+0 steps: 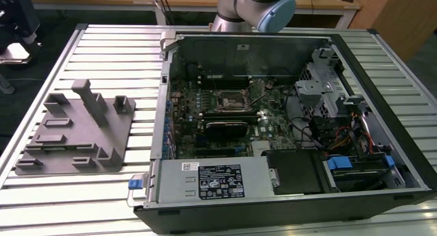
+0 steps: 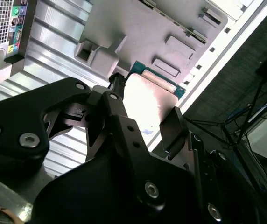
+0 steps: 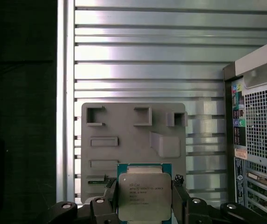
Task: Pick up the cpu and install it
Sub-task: 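Pick up the cpu and move it towards the insertion slot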
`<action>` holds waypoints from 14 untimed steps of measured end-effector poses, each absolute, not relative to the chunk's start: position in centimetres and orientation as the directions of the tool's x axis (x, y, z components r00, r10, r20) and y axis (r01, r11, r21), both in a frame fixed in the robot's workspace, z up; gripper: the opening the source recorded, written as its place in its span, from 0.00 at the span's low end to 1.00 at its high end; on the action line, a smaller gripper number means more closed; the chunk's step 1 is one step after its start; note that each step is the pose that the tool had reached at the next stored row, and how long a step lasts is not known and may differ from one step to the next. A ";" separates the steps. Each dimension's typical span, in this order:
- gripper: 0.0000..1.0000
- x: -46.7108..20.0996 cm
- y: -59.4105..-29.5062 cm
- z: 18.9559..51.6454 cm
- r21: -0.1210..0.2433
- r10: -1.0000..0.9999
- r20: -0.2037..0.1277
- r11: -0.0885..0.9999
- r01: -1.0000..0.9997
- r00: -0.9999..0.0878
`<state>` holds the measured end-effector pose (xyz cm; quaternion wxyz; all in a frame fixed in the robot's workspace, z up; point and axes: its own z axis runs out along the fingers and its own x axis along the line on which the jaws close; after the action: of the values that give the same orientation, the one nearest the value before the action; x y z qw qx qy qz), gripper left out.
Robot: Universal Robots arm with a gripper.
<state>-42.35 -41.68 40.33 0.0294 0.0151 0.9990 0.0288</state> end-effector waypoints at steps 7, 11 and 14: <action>0.54 -41.5 -41.7 40.3 0.058 0.032 -0.058 0.998 0.029 -0.998; 0.54 -41.0 -41.7 40.3 0.058 0.032 -0.058 0.998 0.029 -0.998; 0.54 -40.7 -41.7 40.3 0.058 0.032 -0.058 0.998 0.029 -0.998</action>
<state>-40.72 -41.68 40.34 0.0293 0.0152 0.9990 0.0288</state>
